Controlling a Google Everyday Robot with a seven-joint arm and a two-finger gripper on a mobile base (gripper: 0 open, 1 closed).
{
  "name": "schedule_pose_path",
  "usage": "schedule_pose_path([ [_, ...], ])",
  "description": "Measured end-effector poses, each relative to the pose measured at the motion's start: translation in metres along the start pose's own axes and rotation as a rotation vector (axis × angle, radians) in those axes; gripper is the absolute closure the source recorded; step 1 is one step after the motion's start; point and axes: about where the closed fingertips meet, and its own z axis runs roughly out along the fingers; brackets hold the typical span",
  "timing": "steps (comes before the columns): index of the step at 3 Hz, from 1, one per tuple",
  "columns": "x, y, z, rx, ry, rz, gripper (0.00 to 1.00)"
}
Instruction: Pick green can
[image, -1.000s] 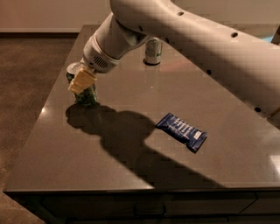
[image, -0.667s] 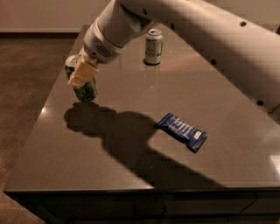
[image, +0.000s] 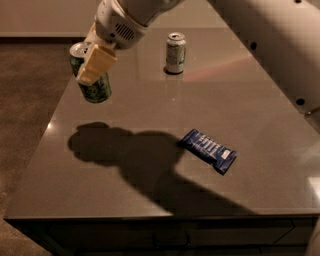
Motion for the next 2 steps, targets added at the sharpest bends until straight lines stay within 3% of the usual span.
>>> schedule_pose_path([
  [1,-0.0113,0.0020,-0.0165,-0.025,-0.007,-0.045,1.00],
  [2,-0.0114,0.0020,-0.0164,-0.026,-0.007,-0.045,1.00],
])
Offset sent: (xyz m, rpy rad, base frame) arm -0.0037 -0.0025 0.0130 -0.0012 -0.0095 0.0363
